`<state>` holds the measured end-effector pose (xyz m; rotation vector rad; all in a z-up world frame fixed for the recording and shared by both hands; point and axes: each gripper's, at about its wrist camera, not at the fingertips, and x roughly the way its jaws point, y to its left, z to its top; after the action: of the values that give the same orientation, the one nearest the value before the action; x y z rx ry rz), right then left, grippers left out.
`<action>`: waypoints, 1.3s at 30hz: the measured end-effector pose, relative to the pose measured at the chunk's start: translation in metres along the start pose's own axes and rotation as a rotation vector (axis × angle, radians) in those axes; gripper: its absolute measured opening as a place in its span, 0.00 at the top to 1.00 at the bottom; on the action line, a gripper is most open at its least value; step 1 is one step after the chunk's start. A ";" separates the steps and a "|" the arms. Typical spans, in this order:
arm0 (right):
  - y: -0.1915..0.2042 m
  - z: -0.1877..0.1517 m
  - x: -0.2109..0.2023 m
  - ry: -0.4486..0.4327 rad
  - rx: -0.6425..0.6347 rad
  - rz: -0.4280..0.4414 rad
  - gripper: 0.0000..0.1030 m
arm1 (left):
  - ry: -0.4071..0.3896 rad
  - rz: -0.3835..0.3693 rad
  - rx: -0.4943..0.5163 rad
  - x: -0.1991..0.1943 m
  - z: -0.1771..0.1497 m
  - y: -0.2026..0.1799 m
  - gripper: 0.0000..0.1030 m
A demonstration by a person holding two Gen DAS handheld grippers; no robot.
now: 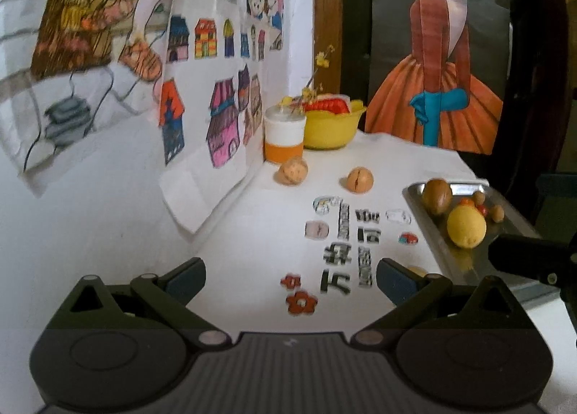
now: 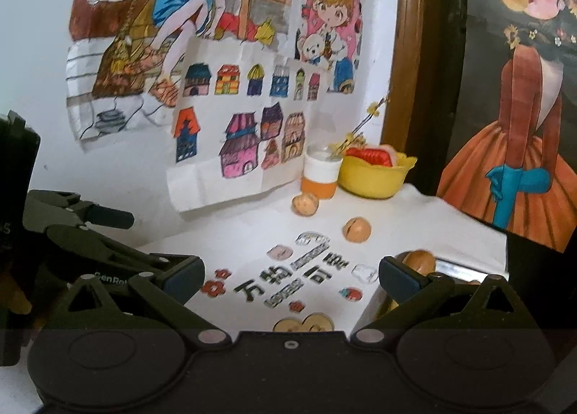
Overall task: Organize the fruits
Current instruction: 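Grasp the striped round fruit with left tool while right tool grasps the tan marked fruit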
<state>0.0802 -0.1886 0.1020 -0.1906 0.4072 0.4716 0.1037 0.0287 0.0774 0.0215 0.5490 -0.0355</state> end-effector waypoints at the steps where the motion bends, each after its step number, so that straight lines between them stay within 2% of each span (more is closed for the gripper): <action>1: -0.001 0.002 0.001 -0.002 -0.004 -0.002 0.01 | -0.007 0.000 0.005 0.002 0.003 -0.001 0.00; 9: -0.020 0.028 0.002 -0.040 -0.037 -0.045 0.01 | -0.039 0.000 0.043 0.016 0.026 -0.013 0.00; 23: -0.040 0.063 0.021 -0.072 -0.151 -0.067 0.01 | -0.001 0.025 0.074 0.053 0.047 -0.020 0.00; 27: -0.050 0.077 0.027 -0.099 -0.188 -0.082 0.01 | -0.022 0.045 0.081 0.067 0.057 -0.019 0.00; 32: -0.065 0.086 0.041 -0.126 -0.212 -0.078 0.01 | -0.077 0.058 0.038 0.092 0.064 -0.013 0.00; 35: -0.074 0.083 0.059 -0.107 -0.241 -0.078 0.01 | -0.073 0.056 -0.006 0.113 0.069 -0.009 0.00; 39: -0.091 0.068 0.093 -0.027 -0.256 -0.091 0.01 | -0.060 0.044 -0.028 0.140 0.073 -0.010 0.00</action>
<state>0.2224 -0.2126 0.1321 -0.4479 0.3097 0.4357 0.2611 0.0124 0.0664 0.0051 0.4889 0.0144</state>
